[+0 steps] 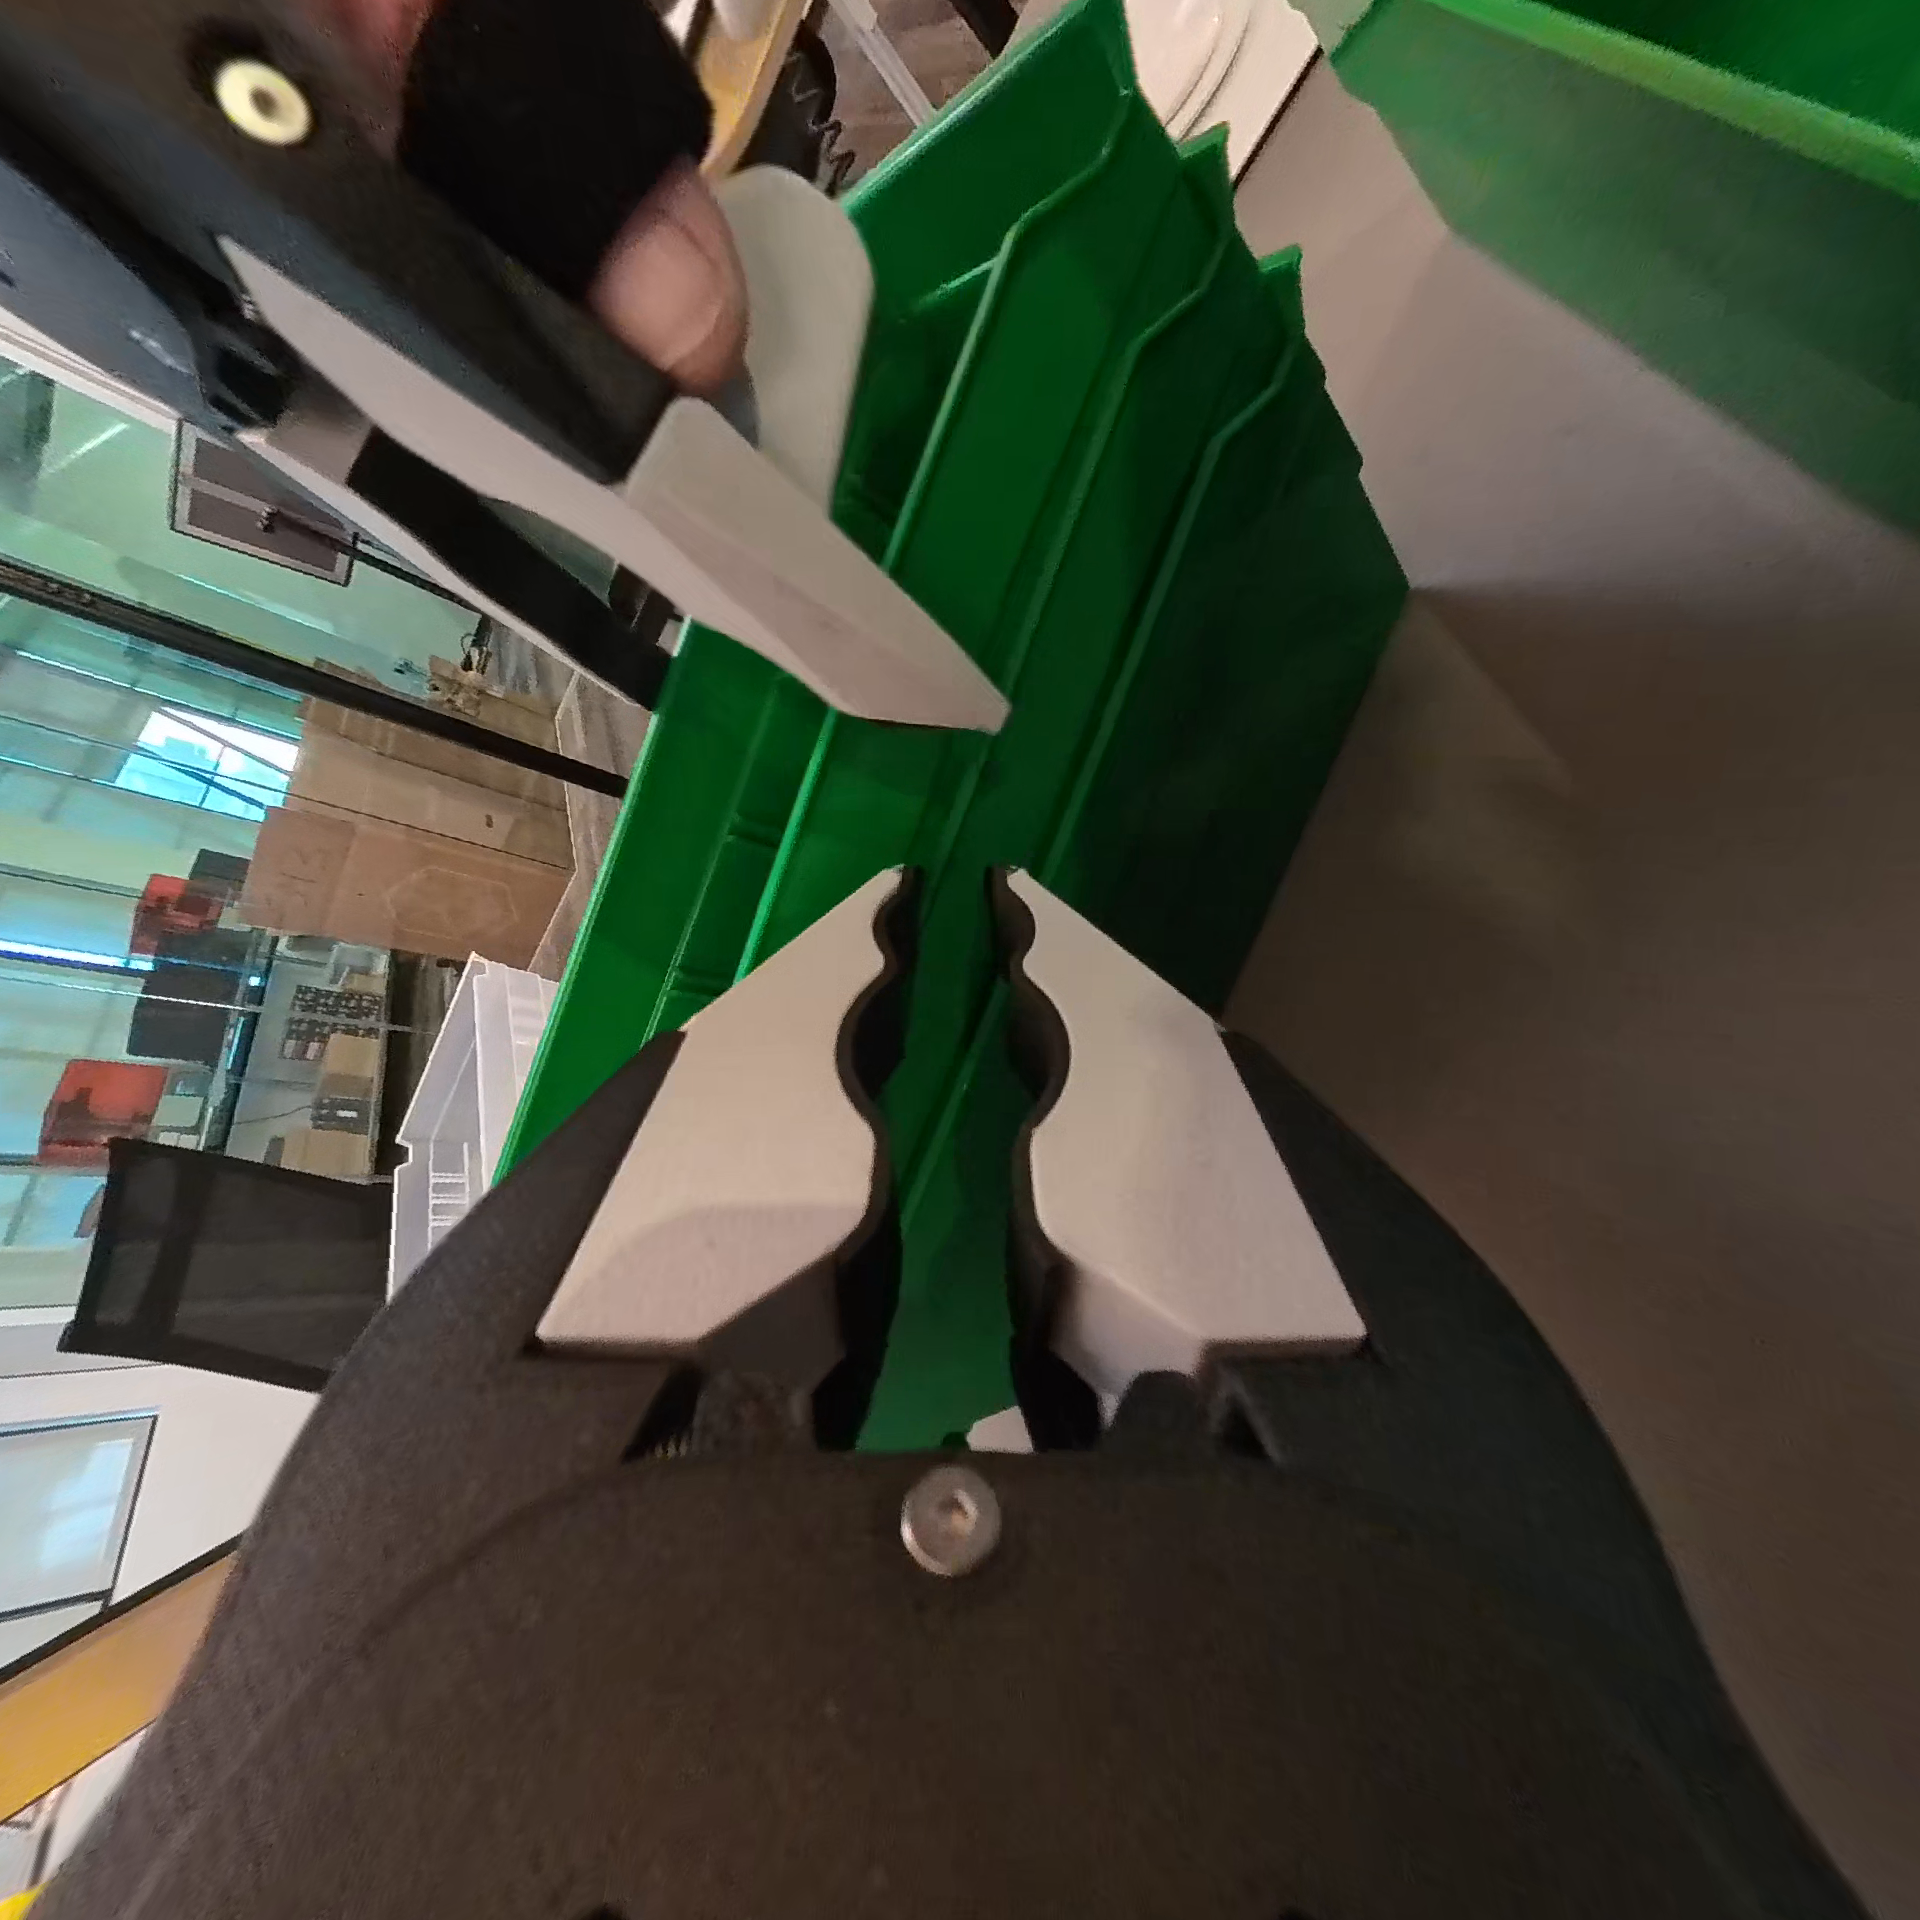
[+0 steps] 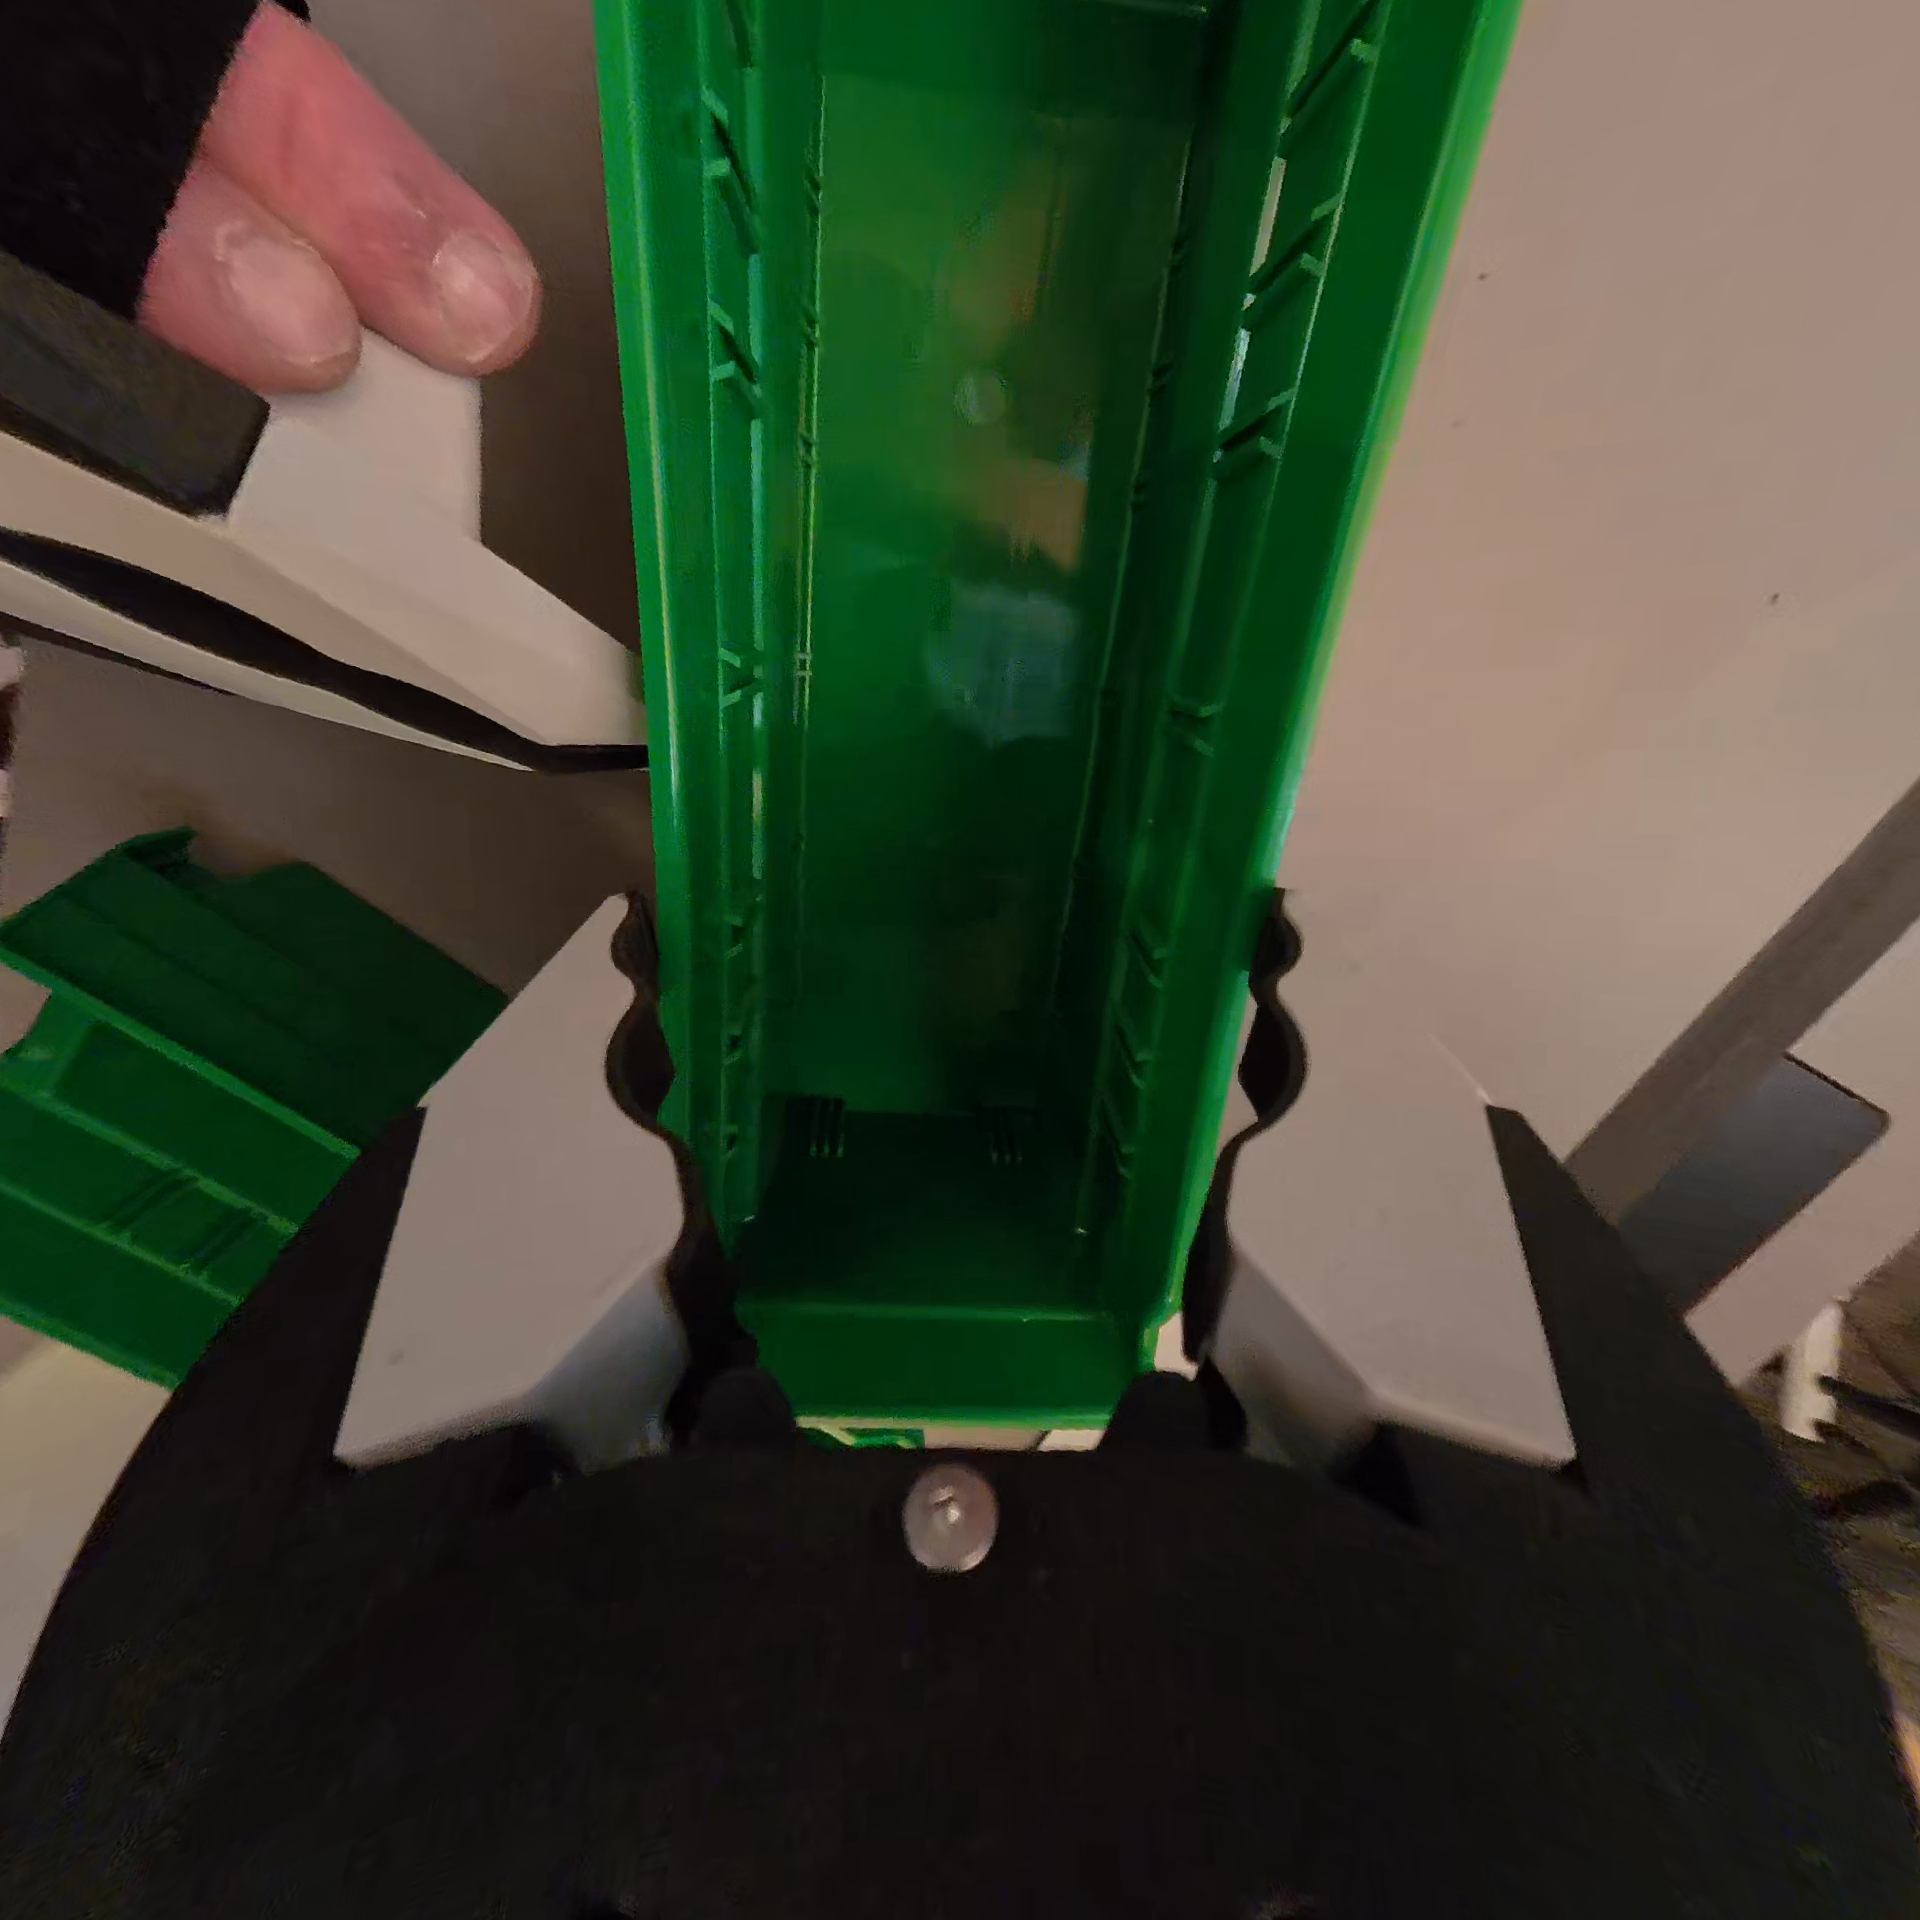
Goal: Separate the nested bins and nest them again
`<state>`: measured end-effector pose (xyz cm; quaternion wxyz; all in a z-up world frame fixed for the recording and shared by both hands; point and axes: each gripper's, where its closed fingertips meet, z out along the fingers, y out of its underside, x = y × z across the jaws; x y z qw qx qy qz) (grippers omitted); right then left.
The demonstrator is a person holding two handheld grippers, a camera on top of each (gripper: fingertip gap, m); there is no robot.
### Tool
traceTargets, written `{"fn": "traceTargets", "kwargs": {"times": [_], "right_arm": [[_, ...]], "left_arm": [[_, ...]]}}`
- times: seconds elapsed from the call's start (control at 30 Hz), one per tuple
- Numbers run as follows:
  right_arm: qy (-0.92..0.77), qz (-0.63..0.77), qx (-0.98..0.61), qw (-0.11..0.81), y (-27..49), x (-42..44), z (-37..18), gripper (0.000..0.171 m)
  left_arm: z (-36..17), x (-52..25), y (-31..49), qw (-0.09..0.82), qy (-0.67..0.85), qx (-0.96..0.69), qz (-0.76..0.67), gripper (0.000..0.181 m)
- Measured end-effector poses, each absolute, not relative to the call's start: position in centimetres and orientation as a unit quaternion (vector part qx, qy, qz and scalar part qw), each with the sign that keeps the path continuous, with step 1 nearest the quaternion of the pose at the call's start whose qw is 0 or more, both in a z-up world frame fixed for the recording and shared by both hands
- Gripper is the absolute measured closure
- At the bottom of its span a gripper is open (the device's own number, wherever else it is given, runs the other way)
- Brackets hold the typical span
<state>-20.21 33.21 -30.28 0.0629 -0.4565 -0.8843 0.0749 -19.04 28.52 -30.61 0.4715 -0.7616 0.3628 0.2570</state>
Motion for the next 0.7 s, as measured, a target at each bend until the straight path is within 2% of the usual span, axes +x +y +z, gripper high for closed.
{"fn": "traceTargets", "kwargs": {"times": [0.33, 0.7], "right_arm": [[-0.875, 0.081, -0.473, 0.062, 33.2, -20.4, -29.8, 0.080], [-0.869, 0.096, -0.476, 0.094, 33.1, -21.4, -28.2, 0.081]], "left_arm": [[-30.5, -19.4, 28.9, 0.474, 0.349, -0.766, 0.258, 0.173], [-30.6, -20.0, 29.5, 0.467, 0.327, -0.774, 0.275, 0.175]]}}
